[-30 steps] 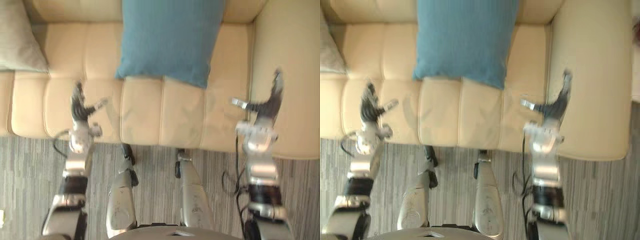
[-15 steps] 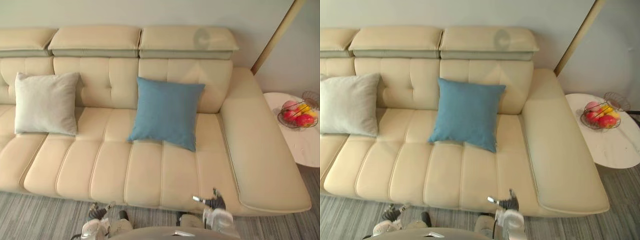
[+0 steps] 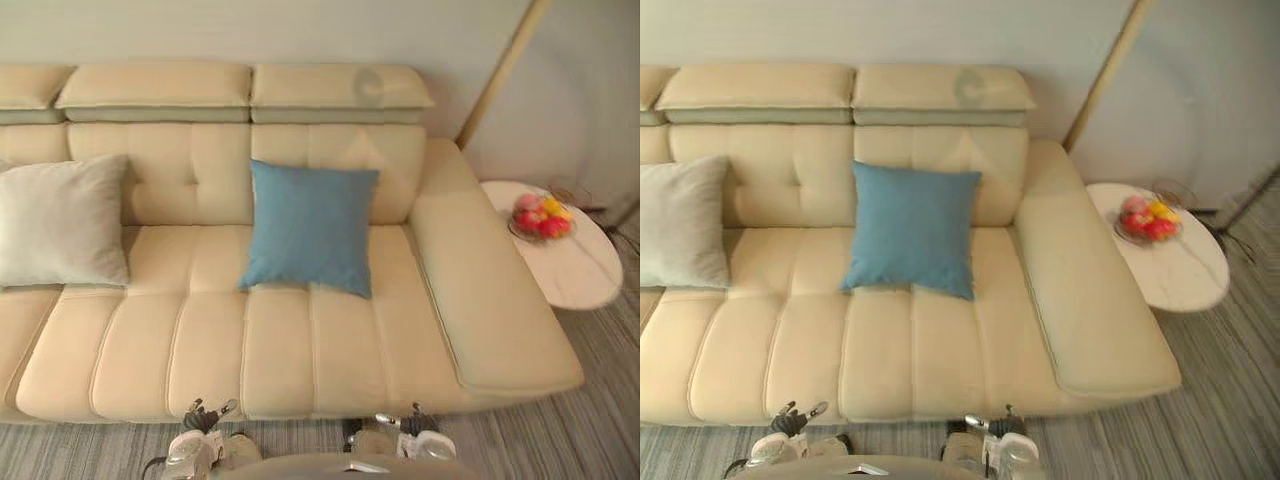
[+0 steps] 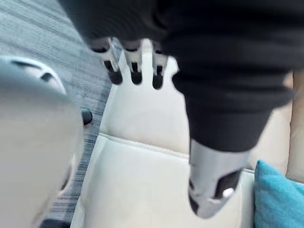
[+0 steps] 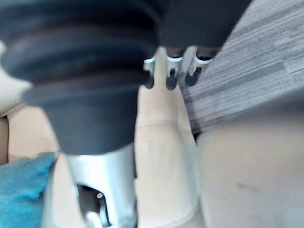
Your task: Pick up cushions and gather them together orderly.
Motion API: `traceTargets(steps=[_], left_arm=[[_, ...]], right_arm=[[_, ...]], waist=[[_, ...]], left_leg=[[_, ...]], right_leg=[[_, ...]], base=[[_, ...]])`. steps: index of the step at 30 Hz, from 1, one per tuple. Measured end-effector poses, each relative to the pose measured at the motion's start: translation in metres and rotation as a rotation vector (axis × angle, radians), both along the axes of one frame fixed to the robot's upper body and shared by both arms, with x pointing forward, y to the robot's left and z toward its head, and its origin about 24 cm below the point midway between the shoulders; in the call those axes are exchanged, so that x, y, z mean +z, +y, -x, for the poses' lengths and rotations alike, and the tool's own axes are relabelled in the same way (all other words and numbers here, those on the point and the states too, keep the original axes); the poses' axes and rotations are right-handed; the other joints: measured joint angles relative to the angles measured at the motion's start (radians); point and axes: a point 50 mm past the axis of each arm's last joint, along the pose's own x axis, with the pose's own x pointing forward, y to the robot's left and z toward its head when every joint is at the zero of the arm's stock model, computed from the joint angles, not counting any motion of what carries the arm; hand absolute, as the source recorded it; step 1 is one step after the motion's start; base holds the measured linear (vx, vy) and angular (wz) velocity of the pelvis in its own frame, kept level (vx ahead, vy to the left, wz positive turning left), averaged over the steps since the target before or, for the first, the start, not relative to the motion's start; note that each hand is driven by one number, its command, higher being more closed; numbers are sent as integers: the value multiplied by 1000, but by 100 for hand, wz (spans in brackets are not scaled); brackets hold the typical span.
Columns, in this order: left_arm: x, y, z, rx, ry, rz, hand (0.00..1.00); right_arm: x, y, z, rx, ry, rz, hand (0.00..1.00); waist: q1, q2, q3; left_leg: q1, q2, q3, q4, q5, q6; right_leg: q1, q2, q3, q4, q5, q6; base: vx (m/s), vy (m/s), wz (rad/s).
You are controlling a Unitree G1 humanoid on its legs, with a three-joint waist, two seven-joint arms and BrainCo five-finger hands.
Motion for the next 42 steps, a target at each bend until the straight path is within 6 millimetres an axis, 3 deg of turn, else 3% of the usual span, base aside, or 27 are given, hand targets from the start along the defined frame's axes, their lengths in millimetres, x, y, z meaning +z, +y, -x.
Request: traceTargets(steps=[3,4,5,6,8,9,10,11,13,15,16,17,19,20,21,23,24,26,28,30,31,42], left_arm=[[3,5,-1,-15,-18,-26,0],[3,5,-2,-13,-20,-28,0],[5,6,-4,-8,-27,-38,0],[5,2,-5,-5,-29,-33,0],[3,-3,-3,5,-25,-16,0],[3,-6,-3,4,-22,-9,0],[1,-15,-1,-7,-11,9,0],[-1,-20,4,-21,2,15,0],[0,-19,2,-22,-10,12,0],[0,-19,2,-24,-12,10,0],[0,-18,1,-24,-13,8,0],[0,-18,1,-22,-13,8,0],[0,-17,2,-11,-10,8,0],[-1,-14,4,6,-8,10,0],[-1,-12,6,13,-5,6,0],[-2,0,14,19,18,-27,0],[-1,1,14,18,18,-30,0],[-1,1,14,9,23,-46,0],[-1,0,14,10,26,-49,0],[-2,0,16,13,35,-61,0],[-7,-8,21,12,81,-53,0],[-8,-8,22,5,83,-43,0]], right_arm=[[-2,4,5,2,10,-8,0],[-2,4,5,3,10,-9,0],[-1,5,1,26,10,5,0],[1,4,-5,39,-4,15,0],[7,4,-20,58,-44,28,0],[8,4,-22,71,-47,35,0],[10,1,-25,87,-54,50,0],[6,0,-16,79,-23,66,0],[5,4,-14,89,-10,62,0],[5,3,-15,83,-14,70,0],[5,2,-13,82,-9,72,0],[4,3,-11,80,-2,68,0],[3,5,-10,77,0,60,0],[2,6,-8,68,3,53,0],[1,5,-6,56,10,49,0],[-4,16,2,26,42,5,0],[-5,16,4,19,45,3,0],[-6,11,9,-25,58,1,0],[-7,9,11,-44,64,1,0],[-8,7,14,-59,71,4,0],[-12,-5,24,-126,121,5,0],[-13,-5,25,-143,120,-6,0]], waist=[[8,-35,-14],[9,-39,-16],[23,-45,-19],[29,-43,-23],[55,5,-14],[54,22,-9],[46,52,-1],[42,75,-6],[45,70,-9],[41,68,-10],[38,63,-8],[37,56,-4],[37,53,-2],[39,49,1],[38,41,-1],[12,-10,-43],[12,-15,-47],[12,-16,-47],[13,-13,-50],[14,-11,-54],[20,10,-56],[20,12,-58]], left_leg=[[-36,-21,-44,20,34,5],[-48,-23,-51,25,42,4],[-100,-18,-73,58,70,-1],[-133,-5,-83,57,99,-1],[-147,19,-71,-21,167,1],[-149,26,-73,-40,189,1],[-150,44,-83,-76,210,-3],[-140,49,-89,-119,194,-29],[-146,49,-86,-120,158,-57],[-172,33,-104,37,140,-31],[-163,14,-107,122,85,-18],[-136,-3,-122,182,-21,-11],[-114,-3,-135,227,-120,-14],[-110,-10,-121,238,-136,-6],[-103,-22,-116,226,-138,1],[-68,-89,-87,99,-96,16],[-65,-97,-88,85,-95,20],[-59,-119,-91,62,-94,21],[-51,-127,-93,51,-94,20],[-33,-135,-97,33,-93,20],[66,-152,-148,-76,-25,28],[79,-160,-149,-120,-4,30]], right_leg=[[94,-54,2,250,-75,54],[116,-60,6,249,-84,67],[172,-51,6,142,-159,102],[199,-25,-11,43,-217,96],[235,26,-29,-125,-265,81],[244,40,-36,-154,-273,70],[243,65,-55,-171,-255,60],[234,77,-75,-171,-245,43],[209,68,-76,-175,-227,15],[174,56,-72,-204,-187,-4],[164,49,-65,-223,-167,-6],[148,47,-49,-246,-142,-7],[126,46,-36,-248,-119,6],[123,40,-14,-248,-99,31],[124,39,-7,-255,-90,40],[139,-3,6,-341,-40,49],[145,-6,6,-362,-29,44],[176,-12,7,-434,21,40],[188,-14,7,-454,30,35],[201,-14,8,-466,31,38],[276,15,10,-525,35,57],[278,11,3,-535,36,59]], base=[[-204,-97,44],[-231,-196,42],[-231,-215,25],[-305,-248,10],[-348,-188,-27],[-399,-198,-10],[-408,-175,29],[-388,-141,33],[-288,-51,1],[-242,30,-18],[-260,144,-13],[-249,173,-17],[-170,184,-29],[-116,159,-36],[-152,175,-28],[-96,173,-3],[-59,168,3],[-54,100,3],[-18,51,2],[0,0,0],[0,0,0],[0,0,1]])
